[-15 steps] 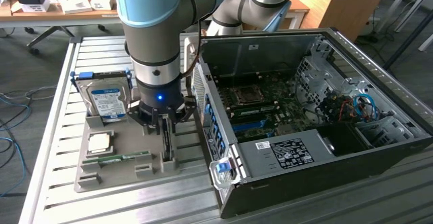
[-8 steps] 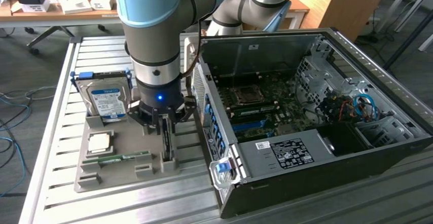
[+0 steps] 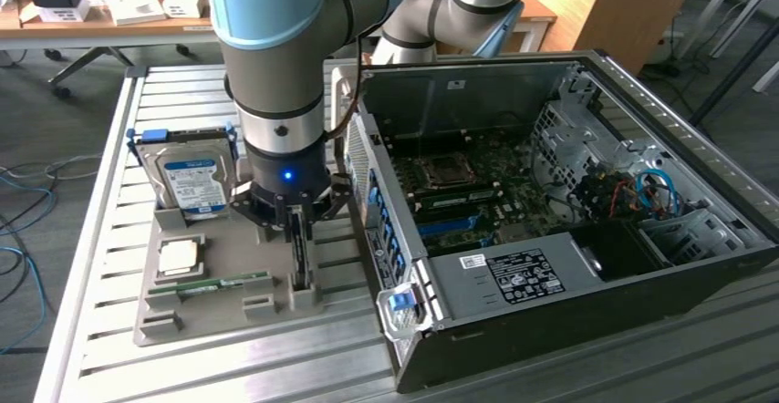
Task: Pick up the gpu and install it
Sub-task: 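Pick up the gpu and move the gpu toward the slot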
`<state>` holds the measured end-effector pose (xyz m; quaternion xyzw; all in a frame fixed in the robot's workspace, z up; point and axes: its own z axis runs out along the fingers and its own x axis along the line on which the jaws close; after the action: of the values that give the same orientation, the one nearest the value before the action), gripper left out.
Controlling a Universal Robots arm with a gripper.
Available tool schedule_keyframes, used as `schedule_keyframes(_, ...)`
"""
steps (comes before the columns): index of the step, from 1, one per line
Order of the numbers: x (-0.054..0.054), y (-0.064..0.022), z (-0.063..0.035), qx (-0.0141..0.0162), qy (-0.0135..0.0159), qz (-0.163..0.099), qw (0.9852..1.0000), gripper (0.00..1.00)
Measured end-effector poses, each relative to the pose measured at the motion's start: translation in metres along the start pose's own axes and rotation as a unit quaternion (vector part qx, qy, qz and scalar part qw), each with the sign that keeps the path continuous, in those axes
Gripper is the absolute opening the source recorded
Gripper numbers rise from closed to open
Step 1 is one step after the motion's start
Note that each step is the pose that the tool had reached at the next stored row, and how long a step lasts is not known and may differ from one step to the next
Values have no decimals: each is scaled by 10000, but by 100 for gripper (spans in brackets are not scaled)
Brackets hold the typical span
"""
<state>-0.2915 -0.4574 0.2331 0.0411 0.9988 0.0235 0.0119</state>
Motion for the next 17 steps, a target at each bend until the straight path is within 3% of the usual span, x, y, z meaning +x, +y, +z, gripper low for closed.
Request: schedule_keyframes(17, 31, -4, 6, -1, -14, -1, 10000, 32)
